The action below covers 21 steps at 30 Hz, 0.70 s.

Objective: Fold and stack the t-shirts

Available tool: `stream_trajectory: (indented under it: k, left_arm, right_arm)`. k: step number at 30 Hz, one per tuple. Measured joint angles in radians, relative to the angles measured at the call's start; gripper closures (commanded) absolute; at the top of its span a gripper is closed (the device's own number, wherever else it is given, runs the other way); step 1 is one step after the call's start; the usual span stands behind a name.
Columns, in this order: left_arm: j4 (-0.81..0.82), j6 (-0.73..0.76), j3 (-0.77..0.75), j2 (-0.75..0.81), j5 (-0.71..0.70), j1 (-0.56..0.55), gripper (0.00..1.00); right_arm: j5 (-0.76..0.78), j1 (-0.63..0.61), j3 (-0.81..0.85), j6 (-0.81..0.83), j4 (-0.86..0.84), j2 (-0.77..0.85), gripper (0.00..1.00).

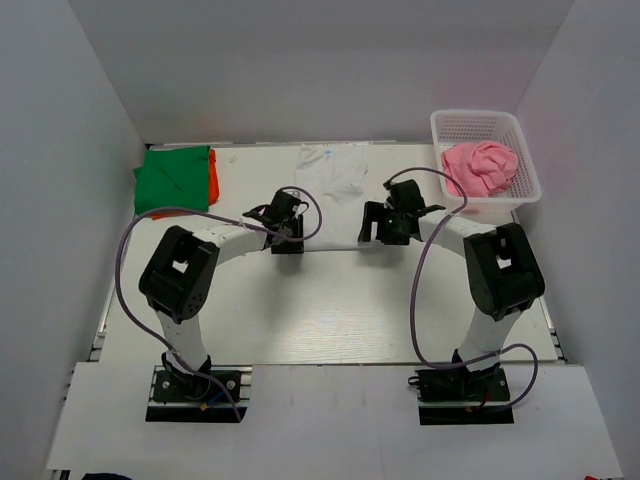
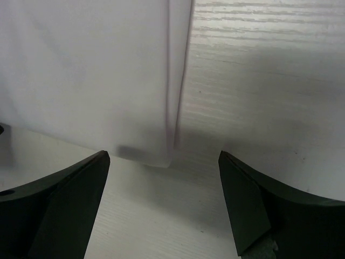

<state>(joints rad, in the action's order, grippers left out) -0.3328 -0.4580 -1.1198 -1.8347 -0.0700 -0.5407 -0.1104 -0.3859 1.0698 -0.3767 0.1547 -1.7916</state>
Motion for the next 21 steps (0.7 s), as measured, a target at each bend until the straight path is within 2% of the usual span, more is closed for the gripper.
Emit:
stream_trajectory:
  k: [2, 4, 7, 8, 9, 11, 15, 17, 21]
  left_arm:
    - [0.009, 0.008, -0.011, -0.012, -0.005, 0.0, 0.51]
    - [0.022, 0.016, -0.022, -0.024, -0.013, 0.0, 0.56]
    - [0.034, 0.035, -0.037, -0.041, -0.026, 0.0, 0.73]
    - [0.038, 0.04, -0.043, -0.048, -0.031, 0.0, 0.83]
    - [0.039, 0.045, -0.051, -0.056, -0.035, 0.0, 0.88]
    - [0.042, 0.054, -0.066, -0.069, -0.045, 0.0, 1.0]
    - [0.042, 0.066, -0.08, -0.08, -0.055, 0.0, 1.0]
    - [0.042, 0.067, -0.083, -0.082, -0.059, -0.001, 1.0]
    - [0.037, 0.069, -0.084, -0.079, -0.064, -0.003, 1.0]
  right_arm:
    - [-0.007, 0.0, 0.009, 0.002, 0.0, -0.01, 0.17]
    - [-0.02, 0.001, 0.013, 0.006, -0.001, -0.02, 0.22]
    - [-0.039, 0.004, 0.02, 0.014, -0.006, -0.032, 0.3]
    - [-0.047, 0.005, 0.021, 0.015, -0.008, -0.035, 0.33]
    - [-0.055, 0.005, 0.021, 0.016, -0.008, -0.037, 0.41]
    - [-0.076, 0.005, 0.021, 0.018, -0.006, -0.041, 0.51]
    - [-0.127, 0.005, 0.02, 0.006, -0.011, -0.056, 0.68]
    - [-0.153, 0.004, 0.02, 0.003, -0.021, -0.061, 1.0]
    - [-0.19, 0.004, 0.02, -0.012, -0.032, -0.062, 1.0]
